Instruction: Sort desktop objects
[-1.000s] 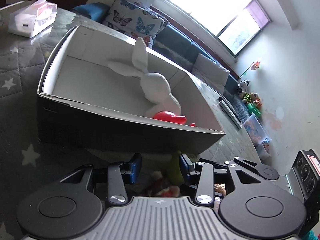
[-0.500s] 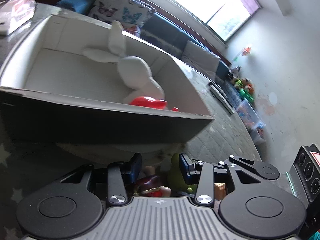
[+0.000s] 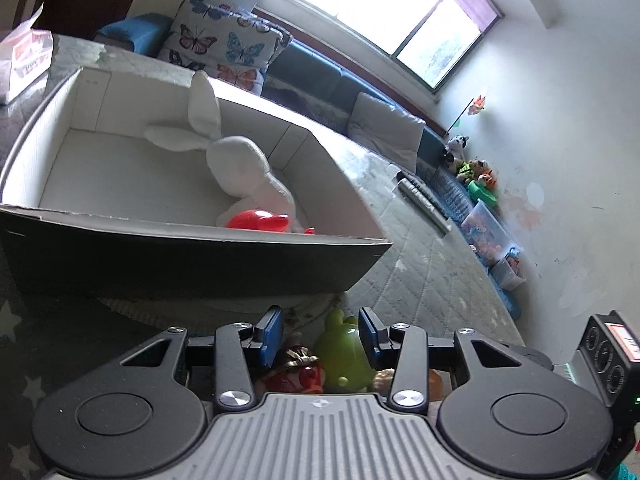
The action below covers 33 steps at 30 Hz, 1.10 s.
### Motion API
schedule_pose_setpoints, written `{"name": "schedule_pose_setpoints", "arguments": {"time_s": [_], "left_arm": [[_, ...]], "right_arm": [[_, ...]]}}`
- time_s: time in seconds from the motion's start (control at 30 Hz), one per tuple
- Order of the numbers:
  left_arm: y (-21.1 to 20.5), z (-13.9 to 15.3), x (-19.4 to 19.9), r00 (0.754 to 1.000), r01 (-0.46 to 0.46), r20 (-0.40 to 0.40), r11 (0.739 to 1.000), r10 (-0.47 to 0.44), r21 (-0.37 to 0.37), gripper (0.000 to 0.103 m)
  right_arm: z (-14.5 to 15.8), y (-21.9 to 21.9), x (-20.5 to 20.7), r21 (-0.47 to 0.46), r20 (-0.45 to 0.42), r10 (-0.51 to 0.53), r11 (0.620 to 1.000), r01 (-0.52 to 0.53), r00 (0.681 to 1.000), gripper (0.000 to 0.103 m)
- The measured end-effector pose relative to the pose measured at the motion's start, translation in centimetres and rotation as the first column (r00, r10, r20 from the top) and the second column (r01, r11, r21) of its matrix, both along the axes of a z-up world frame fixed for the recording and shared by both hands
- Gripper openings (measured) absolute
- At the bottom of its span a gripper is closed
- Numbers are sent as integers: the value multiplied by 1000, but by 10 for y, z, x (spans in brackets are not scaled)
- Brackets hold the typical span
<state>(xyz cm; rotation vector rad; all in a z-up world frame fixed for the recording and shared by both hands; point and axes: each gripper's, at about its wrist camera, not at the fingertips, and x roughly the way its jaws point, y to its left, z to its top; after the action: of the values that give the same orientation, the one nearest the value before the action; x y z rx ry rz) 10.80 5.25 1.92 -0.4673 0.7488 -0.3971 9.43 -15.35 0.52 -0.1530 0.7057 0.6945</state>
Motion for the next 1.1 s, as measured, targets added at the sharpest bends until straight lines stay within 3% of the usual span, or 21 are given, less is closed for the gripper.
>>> {"name": "schedule_pose_setpoints", "arguments": {"time_s": [0.37, 0.57, 0.77, 1.1], "left_arm": [[-28, 17, -25, 999, 45, 25, 999, -45, -15, 44], [-58, 15, -27, 995, 96, -16, 995, -96, 1, 44], [-75, 2, -19, 992, 81, -93, 997, -82, -14, 43], [-87, 0, -10, 990, 53, -130, 998, -54, -15, 42]], "right_arm": [[-3, -19, -14, -11, -32, -44, 999, 44, 999, 65], [-3, -27, -25, 0, -33, -78, 997, 78, 996, 65], [-2, -36, -28, 6, -25, -123, 992, 123, 992, 63], [-6, -43, -26, 30, -42, -151, 988, 152, 988, 49]]}}
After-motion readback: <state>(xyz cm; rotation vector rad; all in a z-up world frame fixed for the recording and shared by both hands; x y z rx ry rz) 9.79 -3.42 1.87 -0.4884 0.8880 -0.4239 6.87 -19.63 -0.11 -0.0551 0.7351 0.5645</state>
